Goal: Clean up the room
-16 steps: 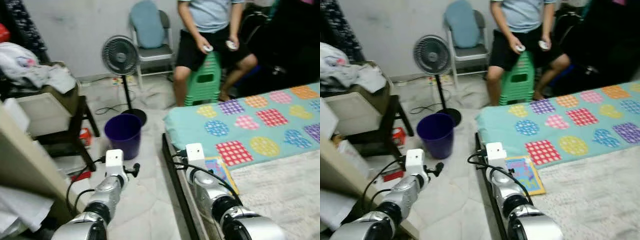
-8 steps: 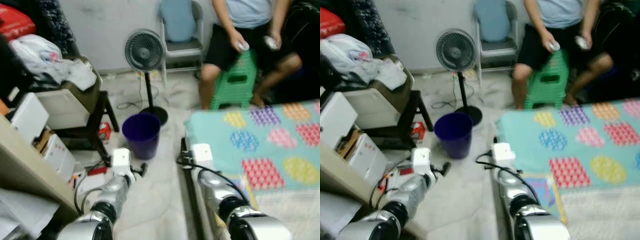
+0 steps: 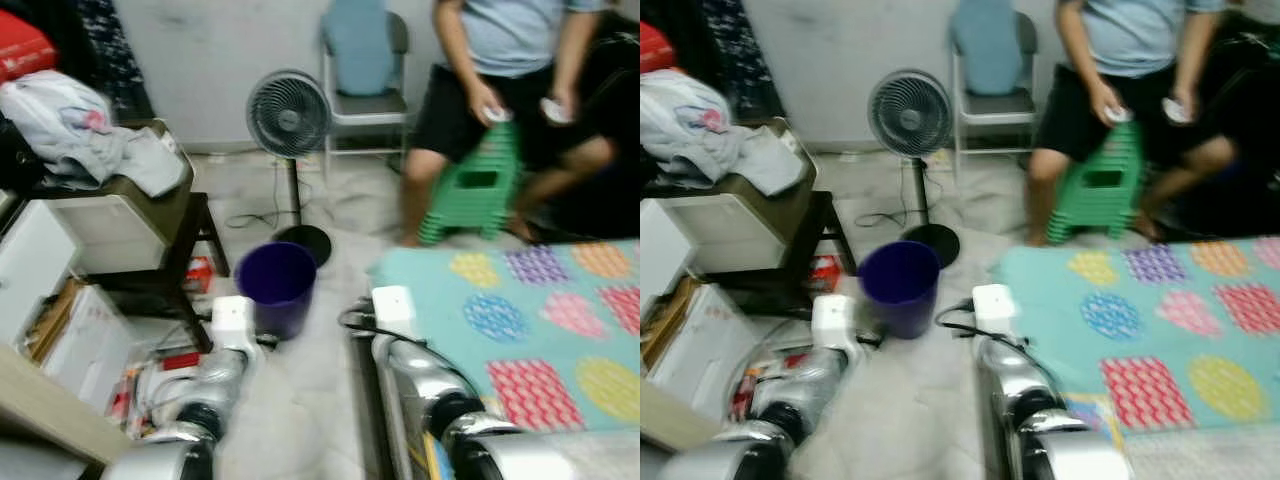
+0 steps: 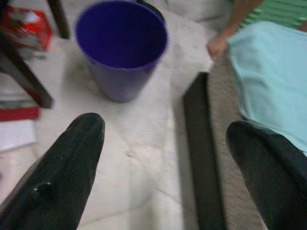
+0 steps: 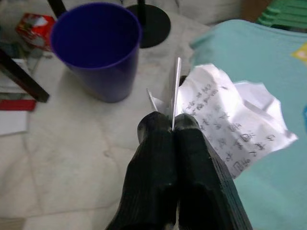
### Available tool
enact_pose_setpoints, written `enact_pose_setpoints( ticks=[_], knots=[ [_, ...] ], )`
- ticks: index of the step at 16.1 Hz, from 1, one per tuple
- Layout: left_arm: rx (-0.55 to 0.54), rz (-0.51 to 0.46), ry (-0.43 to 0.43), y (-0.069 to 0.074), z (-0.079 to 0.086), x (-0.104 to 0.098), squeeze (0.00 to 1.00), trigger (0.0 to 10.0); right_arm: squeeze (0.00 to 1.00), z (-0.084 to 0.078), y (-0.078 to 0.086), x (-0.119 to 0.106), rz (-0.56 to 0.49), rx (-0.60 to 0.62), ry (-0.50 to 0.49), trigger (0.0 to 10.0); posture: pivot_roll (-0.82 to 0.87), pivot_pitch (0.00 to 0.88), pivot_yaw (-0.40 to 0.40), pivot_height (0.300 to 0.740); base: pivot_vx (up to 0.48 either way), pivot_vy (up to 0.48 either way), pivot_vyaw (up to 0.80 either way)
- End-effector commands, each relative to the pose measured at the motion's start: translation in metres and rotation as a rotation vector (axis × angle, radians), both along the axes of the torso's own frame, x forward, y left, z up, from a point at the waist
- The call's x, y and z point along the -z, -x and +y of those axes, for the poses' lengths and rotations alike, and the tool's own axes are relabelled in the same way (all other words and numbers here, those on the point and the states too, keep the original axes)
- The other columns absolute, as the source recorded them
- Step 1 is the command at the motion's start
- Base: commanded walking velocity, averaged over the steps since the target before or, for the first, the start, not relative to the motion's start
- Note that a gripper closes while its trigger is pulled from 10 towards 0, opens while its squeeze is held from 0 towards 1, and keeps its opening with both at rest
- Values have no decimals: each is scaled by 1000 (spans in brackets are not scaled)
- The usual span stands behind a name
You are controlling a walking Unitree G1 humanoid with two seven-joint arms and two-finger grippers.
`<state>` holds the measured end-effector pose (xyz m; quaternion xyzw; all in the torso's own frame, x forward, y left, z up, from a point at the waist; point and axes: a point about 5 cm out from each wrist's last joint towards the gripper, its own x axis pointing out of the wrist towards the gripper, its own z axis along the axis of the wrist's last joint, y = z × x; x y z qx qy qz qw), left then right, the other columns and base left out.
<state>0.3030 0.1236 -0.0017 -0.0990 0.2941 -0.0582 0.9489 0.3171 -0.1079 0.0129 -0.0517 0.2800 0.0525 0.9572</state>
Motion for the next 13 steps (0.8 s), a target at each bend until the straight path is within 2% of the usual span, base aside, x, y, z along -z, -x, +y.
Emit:
enact_pose_setpoints(
  ticks=[1, 9, 13],
  knots=[
    [-24, -3, -33, -2, 14, -1, 0, 10000, 0, 12, -2, -4, -11, -25, -16, 10000, -160, 0, 25, 740, 341, 0, 656],
    [-24, -2, -34, -2, 13, -1, 0, 10000, 0, 11, -2, -4, -12, -31, -12, 10000, -159, 0, 22, 740, 329, 0, 684],
    [-25, -1, -35, -2, 13, -1, 0, 10000, 0, 11, -2, -4, -9, -23, -14, 10000, -160, 0, 24, 740, 307, 0, 0]
  ],
)
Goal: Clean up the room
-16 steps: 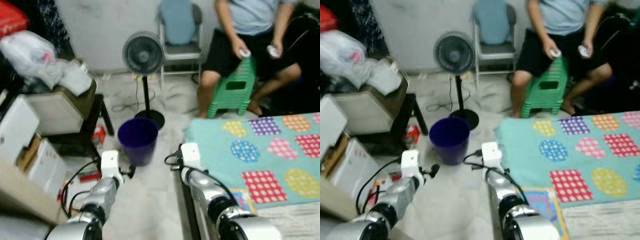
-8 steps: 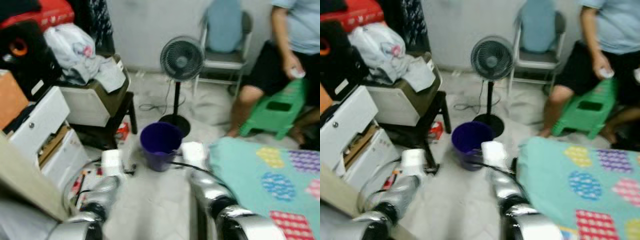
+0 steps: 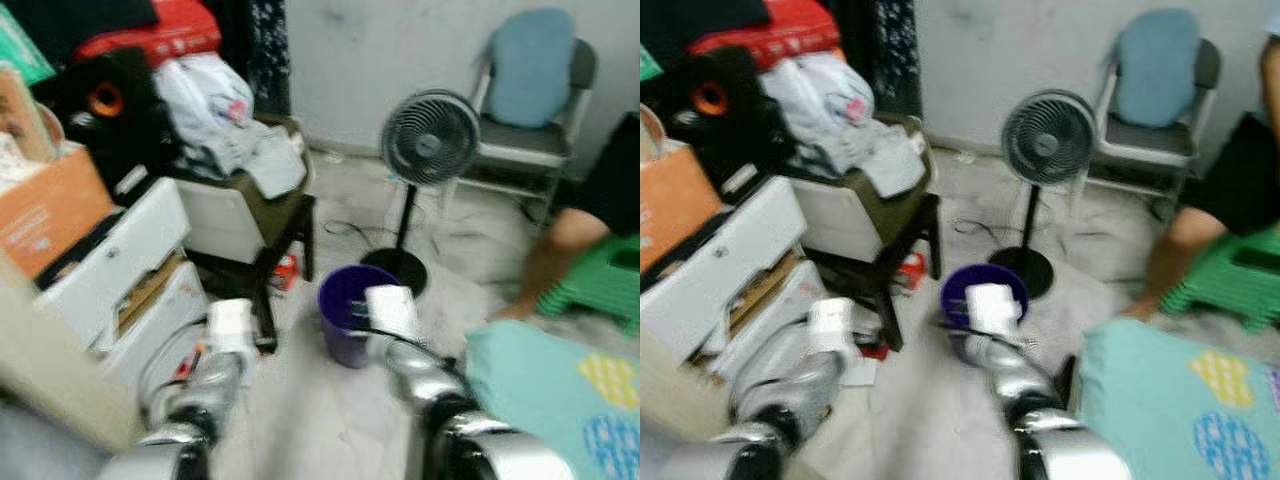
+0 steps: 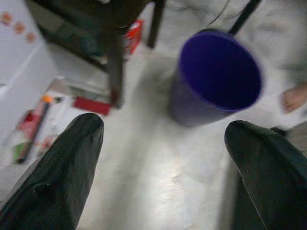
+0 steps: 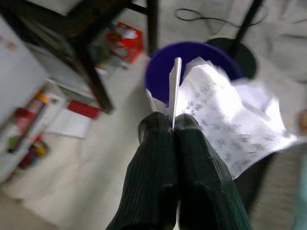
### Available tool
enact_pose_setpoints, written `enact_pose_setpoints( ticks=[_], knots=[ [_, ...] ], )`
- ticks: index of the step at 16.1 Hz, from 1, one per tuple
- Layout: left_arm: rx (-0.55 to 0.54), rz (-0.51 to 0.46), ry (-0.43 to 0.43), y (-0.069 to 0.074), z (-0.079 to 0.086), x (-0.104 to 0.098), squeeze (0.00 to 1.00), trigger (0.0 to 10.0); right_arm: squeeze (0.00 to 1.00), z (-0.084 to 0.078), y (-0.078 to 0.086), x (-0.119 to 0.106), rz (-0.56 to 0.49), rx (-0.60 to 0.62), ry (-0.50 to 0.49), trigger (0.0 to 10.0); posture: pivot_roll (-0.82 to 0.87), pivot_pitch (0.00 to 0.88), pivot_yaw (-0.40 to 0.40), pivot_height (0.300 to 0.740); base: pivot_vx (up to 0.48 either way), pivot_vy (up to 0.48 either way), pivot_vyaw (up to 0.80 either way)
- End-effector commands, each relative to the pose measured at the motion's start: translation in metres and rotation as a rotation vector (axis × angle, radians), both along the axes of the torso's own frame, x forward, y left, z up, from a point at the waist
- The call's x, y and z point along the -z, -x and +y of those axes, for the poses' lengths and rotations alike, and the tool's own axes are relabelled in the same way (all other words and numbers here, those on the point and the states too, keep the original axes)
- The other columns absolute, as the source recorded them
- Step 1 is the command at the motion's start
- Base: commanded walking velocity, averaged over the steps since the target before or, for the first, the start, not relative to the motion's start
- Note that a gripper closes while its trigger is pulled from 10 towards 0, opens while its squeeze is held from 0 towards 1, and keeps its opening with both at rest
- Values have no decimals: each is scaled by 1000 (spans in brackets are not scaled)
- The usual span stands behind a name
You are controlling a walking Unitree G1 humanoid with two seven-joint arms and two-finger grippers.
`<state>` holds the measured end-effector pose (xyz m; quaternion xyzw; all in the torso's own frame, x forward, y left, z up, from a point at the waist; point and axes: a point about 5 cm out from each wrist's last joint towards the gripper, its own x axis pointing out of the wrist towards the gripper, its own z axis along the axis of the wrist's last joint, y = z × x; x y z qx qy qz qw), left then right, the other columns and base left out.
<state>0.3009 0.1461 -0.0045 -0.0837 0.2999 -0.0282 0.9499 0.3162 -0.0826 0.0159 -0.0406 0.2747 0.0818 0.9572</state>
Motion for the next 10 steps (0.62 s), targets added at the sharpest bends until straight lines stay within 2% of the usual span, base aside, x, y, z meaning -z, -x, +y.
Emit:
enact_pose_setpoints(
  ticks=[1, 8, 10],
  knots=[
    [22, -16, 14, -4, -9, -4, 0, 10000, 0, -14, -3, 0, -1, 31, 20, 10000, -160, 0, 24, 740, 285, 0, 0],
    [21, -16, 15, -5, -9, -5, 0, 10000, 0, -15, -3, 0, 8, 33, 29, 10000, -160, 0, 24, 740, 0, 0, -723],
    [22, -17, 16, -5, -10, -5, 0, 10000, 0, -15, -3, -1, 5, 33, 28, 10000, -161, 0, 24, 740, 264, 0, 0]
  ],
)
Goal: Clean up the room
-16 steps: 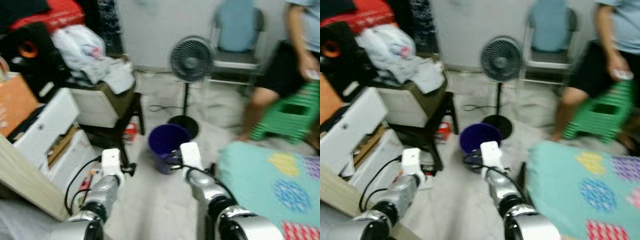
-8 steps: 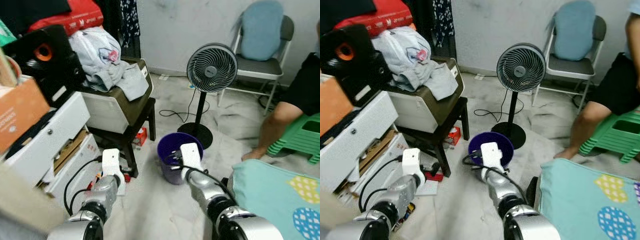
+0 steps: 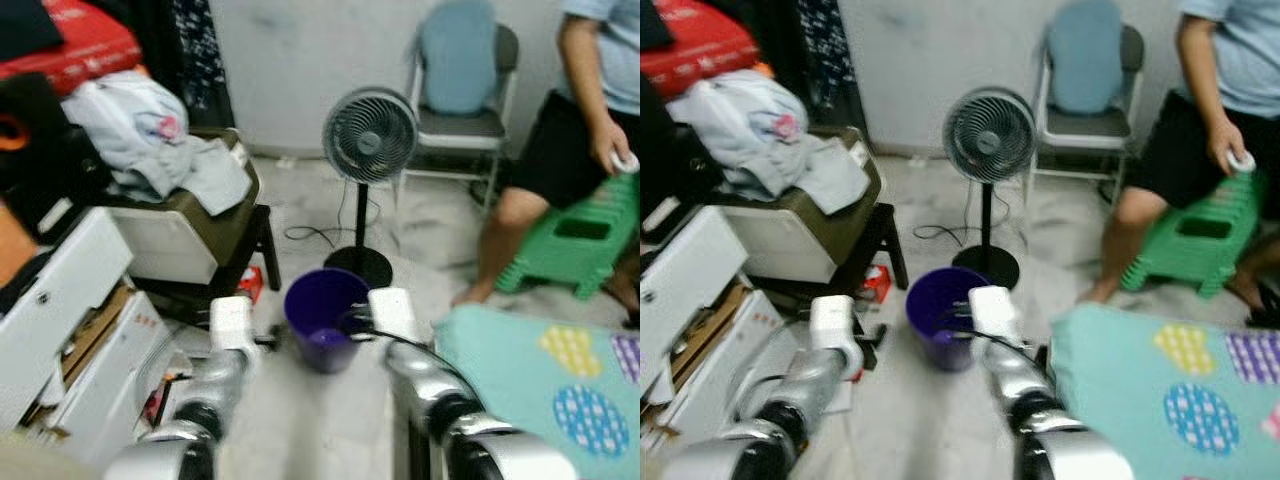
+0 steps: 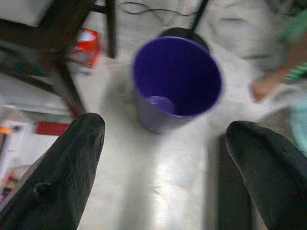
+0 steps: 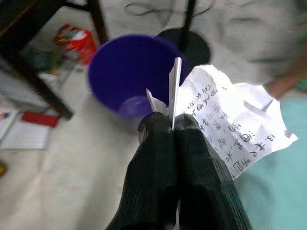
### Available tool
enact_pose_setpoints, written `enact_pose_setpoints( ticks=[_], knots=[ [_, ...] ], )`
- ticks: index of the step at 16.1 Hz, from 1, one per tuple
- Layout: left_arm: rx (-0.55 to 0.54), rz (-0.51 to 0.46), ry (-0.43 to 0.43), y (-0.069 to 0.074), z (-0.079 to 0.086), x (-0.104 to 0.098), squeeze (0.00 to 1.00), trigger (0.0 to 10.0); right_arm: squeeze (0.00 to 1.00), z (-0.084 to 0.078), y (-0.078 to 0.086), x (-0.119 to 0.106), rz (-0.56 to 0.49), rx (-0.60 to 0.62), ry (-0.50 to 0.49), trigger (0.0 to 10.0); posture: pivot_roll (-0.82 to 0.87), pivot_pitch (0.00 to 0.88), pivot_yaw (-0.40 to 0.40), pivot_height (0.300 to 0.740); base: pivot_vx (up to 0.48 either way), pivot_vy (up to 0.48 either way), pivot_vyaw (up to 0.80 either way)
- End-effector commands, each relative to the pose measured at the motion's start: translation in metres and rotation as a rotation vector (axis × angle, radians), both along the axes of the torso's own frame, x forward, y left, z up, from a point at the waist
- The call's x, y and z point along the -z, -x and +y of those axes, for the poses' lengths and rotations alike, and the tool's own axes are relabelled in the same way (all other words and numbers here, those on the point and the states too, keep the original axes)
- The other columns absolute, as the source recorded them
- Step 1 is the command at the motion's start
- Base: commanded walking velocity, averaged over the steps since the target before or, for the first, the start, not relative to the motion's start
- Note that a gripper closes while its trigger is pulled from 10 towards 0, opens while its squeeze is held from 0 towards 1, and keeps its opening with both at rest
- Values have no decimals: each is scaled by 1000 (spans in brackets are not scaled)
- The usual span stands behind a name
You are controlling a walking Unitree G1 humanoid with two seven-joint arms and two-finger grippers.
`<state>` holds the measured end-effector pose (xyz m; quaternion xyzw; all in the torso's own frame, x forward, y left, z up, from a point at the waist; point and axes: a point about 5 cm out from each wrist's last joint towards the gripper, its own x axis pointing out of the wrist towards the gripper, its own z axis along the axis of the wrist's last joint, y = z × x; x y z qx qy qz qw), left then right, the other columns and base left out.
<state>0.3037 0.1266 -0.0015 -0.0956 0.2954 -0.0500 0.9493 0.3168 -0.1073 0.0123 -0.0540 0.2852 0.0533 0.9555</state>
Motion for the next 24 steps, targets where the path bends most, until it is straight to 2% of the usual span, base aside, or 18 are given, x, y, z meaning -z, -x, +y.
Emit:
enact_pose_setpoints(
  ticks=[1, 16, 20, 21, 22, 24],
  knots=[
    [-10, -7, -20, -3, 10, -2, 0, 10000, 0, 10, -3, -5, -13, -16, -16, 10000, -162, 0, 24, 740, 300, 0, 0],
    [-8, -8, -23, -3, 11, -3, 0, 10000, 0, 12, -4, -6, -19, -25, -15, 10000, -161, 0, 27, 740, 402, 0, 0],
    [-24, -6, -43, -4, 13, -3, 0, 10000, 0, 13, -4, -7, -25, -32, -17, 10000, -161, 0, 27, 740, 176, 0, 0],
    [-53, -84, -86, -12, 20, -14, 0, 10000, 0, 13, -5, -8, -35, -25, -25, 10000, -168, 0, 29, 740, 0, 0, 0],
    [-47, -115, -111, -15, 22, -18, 0, 10000, 0, 13, -6, -9, -44, -28, -26, 10000, -166, 0, 28, 740, 0, 0, 0],
    [-12, -237, -158, -23, 32, -34, 0, 10000, 0, 17, -15, -23, -132, -71, -31, 10000, -140, 2, 23, 740, 0, 0, 0]
  ],
)
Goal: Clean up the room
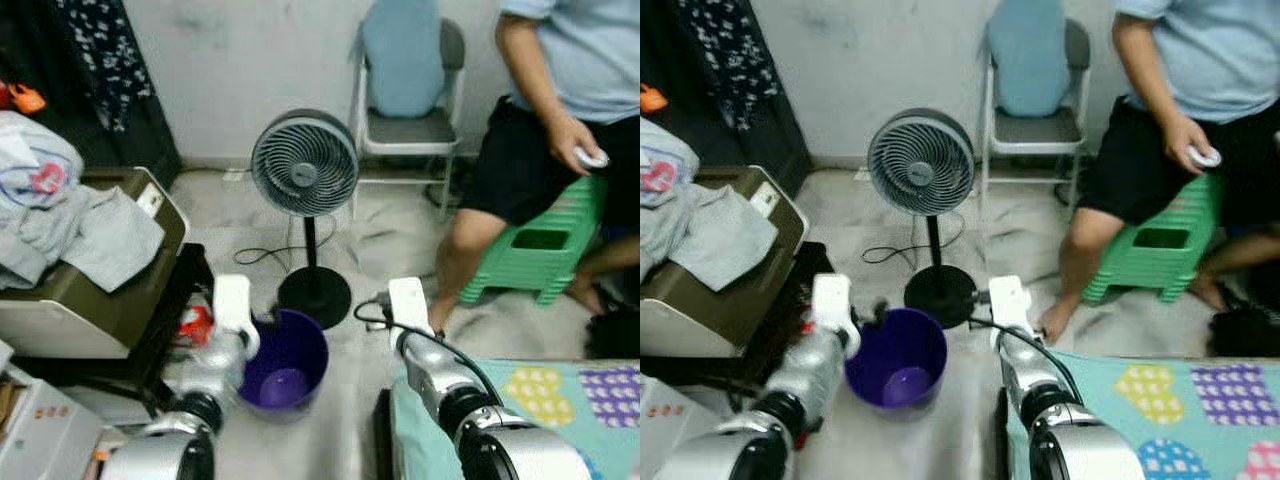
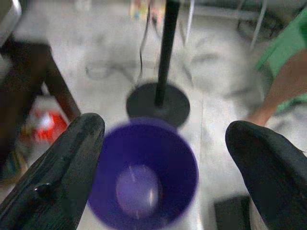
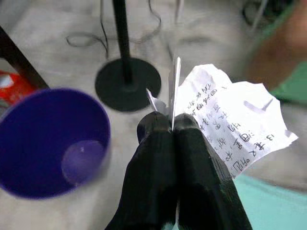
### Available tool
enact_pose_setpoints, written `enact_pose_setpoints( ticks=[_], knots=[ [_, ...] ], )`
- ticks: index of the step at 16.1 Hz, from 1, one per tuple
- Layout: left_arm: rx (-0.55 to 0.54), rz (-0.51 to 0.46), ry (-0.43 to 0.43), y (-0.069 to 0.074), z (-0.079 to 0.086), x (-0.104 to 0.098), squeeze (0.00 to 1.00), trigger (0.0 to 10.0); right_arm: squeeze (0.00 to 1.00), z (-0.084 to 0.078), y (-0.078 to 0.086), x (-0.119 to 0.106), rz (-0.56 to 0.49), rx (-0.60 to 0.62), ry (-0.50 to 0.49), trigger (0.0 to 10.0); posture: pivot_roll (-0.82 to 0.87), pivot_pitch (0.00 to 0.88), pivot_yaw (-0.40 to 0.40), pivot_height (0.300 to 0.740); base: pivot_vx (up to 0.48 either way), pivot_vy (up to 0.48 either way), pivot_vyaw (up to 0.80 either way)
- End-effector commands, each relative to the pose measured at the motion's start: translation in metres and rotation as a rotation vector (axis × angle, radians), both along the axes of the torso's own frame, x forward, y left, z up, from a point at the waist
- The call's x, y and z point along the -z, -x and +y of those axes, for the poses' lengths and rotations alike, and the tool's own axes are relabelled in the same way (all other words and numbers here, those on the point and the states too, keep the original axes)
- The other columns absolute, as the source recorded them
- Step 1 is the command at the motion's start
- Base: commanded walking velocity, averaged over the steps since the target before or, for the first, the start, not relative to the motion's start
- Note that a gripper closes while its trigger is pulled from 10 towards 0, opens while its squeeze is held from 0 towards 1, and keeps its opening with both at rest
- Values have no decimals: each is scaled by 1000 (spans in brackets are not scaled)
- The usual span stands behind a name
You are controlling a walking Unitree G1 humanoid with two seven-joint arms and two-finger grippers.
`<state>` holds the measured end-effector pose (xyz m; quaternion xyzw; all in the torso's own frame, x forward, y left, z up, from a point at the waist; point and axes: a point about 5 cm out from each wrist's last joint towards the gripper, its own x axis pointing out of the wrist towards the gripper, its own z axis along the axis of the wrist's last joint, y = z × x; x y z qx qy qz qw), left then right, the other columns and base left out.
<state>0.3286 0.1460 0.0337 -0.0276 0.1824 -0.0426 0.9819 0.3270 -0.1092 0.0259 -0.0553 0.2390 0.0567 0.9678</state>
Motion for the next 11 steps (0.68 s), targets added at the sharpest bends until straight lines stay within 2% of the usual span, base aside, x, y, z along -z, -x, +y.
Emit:
enact_pose_setpoints(
  ticks=[1, 4, 6, 7, 9, 11],
  knots=[
    [-8, -40, -49, 2, 18, -2, 0, 10000, 0, 20, -7, -14, -67, -63, -34, 10000, -139, 4, 21, 740, 0, 0, 0],
    [-50, -132, -59, 12, 36, -7, 0, 10000, 0, 12, -13, -26, -169, -62, -34, 10000, -130, 12, 16, 740, 0, 0, 0],
    [-34, -201, -102, 24, 38, -13, 0, 10000, 0, 2, -13, -31, -216, -65, -36, 10000, -132, 20, 13, 740, 0, 0, 0],
    [-35, -225, -122, 32, 39, -16, 0, 10000, 0, -4, -12, -33, -236, -63, -36, 10000, -131, 25, 14, 740, 0, 0, 0],
    [-52, -274, -108, 52, 42, -28, 0, 10000, 0, -18, -7, -36, -272, -52, -21, 10000, -124, 35, 11, 740, 0, 0, 0],
    [-33, -333, -129, 73, 43, -44, 0, 10000, 0, -30, 4, -39, -300, -38, -27, 10000, -121, 48, 7, 740, 0, 0, 0]
  ],
)
